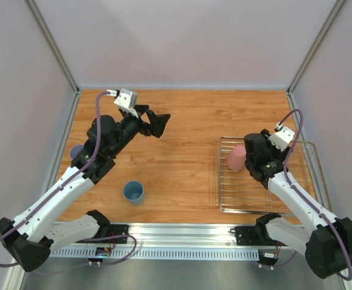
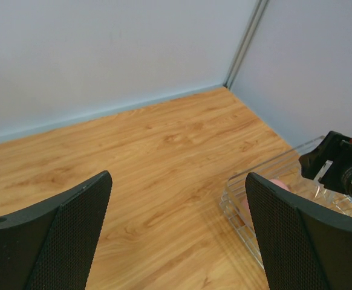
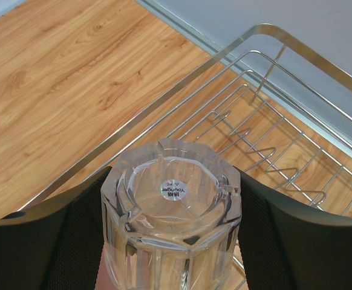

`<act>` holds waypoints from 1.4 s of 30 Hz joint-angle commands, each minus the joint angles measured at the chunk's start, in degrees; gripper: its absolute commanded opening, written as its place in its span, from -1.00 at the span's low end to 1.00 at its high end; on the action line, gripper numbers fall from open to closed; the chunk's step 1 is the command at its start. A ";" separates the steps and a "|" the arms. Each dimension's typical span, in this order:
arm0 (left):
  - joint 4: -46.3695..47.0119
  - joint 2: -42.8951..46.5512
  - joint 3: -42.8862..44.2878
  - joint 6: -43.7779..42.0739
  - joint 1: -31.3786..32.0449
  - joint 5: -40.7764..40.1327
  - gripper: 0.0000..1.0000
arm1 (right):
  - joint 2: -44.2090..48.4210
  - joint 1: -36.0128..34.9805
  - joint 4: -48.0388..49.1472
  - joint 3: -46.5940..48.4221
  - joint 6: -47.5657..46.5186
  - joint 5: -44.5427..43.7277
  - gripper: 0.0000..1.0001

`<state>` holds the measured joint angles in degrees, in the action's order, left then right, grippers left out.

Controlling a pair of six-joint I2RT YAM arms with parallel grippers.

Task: Load the cups into the dish rack

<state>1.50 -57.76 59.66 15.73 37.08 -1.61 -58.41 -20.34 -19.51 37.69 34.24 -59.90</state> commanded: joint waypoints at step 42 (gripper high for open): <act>2.02 1.07 -1.39 -0.26 -0.25 -0.94 1.00 | -38.88 -8.58 -76.20 27.34 91.53 -25.35 -0.40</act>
<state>1.54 -56.69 58.30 15.70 37.04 -3.09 -96.82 -27.73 -73.19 62.28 104.20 -76.88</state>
